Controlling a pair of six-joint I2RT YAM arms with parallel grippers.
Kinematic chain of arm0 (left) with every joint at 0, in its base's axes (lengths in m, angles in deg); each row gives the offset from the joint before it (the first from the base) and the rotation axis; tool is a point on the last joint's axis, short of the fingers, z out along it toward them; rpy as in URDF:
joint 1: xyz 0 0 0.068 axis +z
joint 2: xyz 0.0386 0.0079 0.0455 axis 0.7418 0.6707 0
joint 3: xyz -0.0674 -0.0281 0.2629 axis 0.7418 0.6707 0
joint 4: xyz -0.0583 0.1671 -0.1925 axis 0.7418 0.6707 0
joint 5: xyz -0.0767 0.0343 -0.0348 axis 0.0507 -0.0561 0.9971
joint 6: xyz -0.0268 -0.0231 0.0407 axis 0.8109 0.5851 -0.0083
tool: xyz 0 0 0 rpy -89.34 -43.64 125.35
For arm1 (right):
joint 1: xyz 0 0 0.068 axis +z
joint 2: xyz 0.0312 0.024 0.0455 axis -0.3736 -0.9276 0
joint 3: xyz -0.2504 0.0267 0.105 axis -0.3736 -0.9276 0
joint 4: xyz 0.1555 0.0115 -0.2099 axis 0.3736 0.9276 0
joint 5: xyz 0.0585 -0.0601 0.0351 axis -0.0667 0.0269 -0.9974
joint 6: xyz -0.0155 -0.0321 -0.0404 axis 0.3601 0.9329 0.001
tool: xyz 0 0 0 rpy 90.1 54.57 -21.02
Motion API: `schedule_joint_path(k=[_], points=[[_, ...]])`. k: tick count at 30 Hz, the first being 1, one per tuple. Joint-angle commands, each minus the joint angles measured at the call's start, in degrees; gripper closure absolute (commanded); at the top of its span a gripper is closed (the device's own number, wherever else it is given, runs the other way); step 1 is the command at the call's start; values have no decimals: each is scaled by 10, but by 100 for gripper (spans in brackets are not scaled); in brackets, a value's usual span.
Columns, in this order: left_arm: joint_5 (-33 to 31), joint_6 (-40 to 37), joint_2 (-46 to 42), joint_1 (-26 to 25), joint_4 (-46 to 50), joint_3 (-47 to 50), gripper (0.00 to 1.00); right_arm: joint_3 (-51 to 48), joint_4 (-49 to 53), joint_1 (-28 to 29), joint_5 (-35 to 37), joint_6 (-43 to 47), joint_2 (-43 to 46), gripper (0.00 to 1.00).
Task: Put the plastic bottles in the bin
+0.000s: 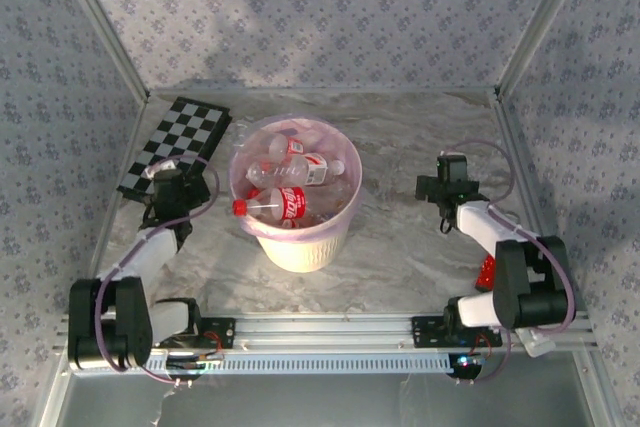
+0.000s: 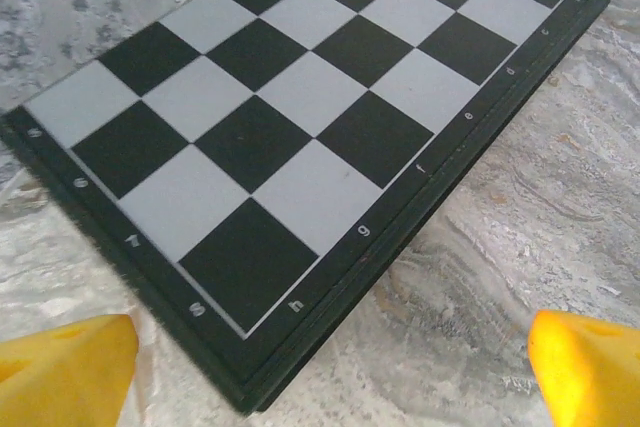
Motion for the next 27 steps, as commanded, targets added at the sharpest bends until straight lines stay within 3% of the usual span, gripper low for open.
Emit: schedule_joint_path(k=[1,14,17,19,23,26,27], points=[[20,-25,42,2,-119,4,0,-12,-91,-3,33,-7,-26,0],[10,-82,168,3,-199,-38,0,-29,-229,-20,36,52,-58,0],[28,-93,178,0,-206,-42,0,-66,-323,-40,2,67,-73,0],[36,-98,175,-2,-225,-30,0,-71,-320,-48,-26,67,-65,0],[34,-116,175,-16,-295,8,0,-108,-378,-55,-89,85,-61,0],[38,-118,193,-17,-362,41,0,-149,-482,-68,-123,84,-88,0],[41,-123,204,-16,-403,50,0,-138,-440,-68,-121,84,-75,0]])
